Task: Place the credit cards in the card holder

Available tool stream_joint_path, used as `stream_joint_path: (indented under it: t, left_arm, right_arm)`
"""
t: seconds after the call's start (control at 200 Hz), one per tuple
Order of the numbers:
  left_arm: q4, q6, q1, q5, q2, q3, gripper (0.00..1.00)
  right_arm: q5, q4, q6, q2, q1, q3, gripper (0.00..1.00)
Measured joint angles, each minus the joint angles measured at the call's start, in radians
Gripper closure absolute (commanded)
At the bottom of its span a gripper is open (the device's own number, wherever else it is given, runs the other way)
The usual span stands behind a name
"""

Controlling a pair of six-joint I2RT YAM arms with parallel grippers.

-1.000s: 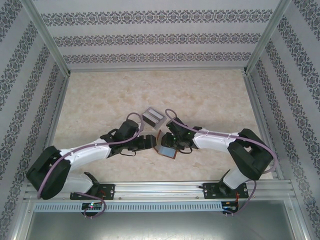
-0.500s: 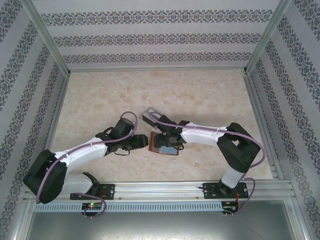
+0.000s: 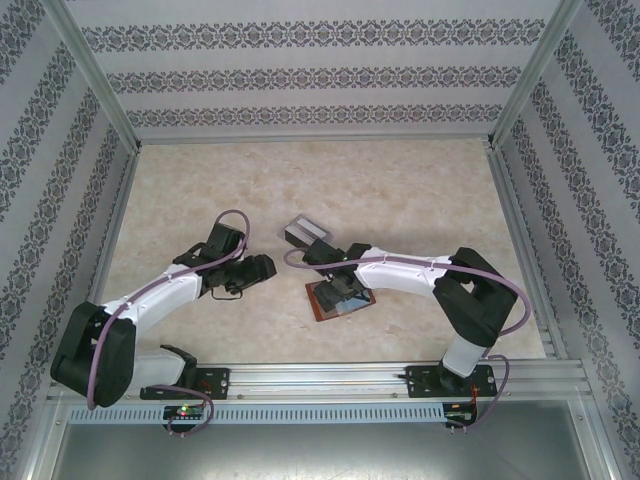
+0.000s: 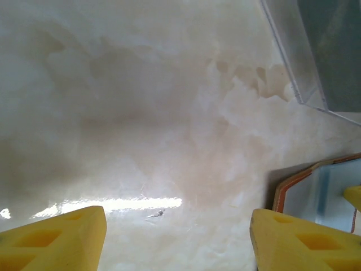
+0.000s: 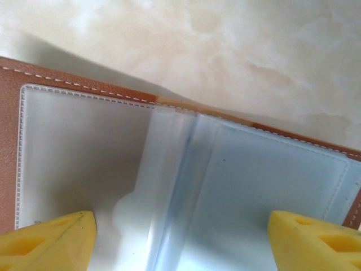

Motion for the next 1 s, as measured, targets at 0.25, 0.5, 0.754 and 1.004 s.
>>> stream_joint_path:
  t: [0.25,0.5,0.754,1.004]
  left_arm:
    - [0.029,0.016,0.000,0.090,0.063,0.004,0.29]
    - [0.032,0.031,0.000,0.134,0.064,0.017,0.29]
    - [0.058,0.025,-0.001,0.184,0.064,0.014,0.30]
    - [0.078,0.018,-0.040,0.225,0.064,0.012,0.33]
  right_arm:
    - [-0.009,-0.002,0.016,-0.020,-0.001,0.017,0.16]
    - [-0.056,0.013,0.050,-0.085,-0.038,0.014,0.21]
    - [-0.126,0.064,0.081,-0.105,-0.064,-0.043,0.27]
    - [-0.173,0.117,0.127,-0.106,-0.070,-0.078,0.28]
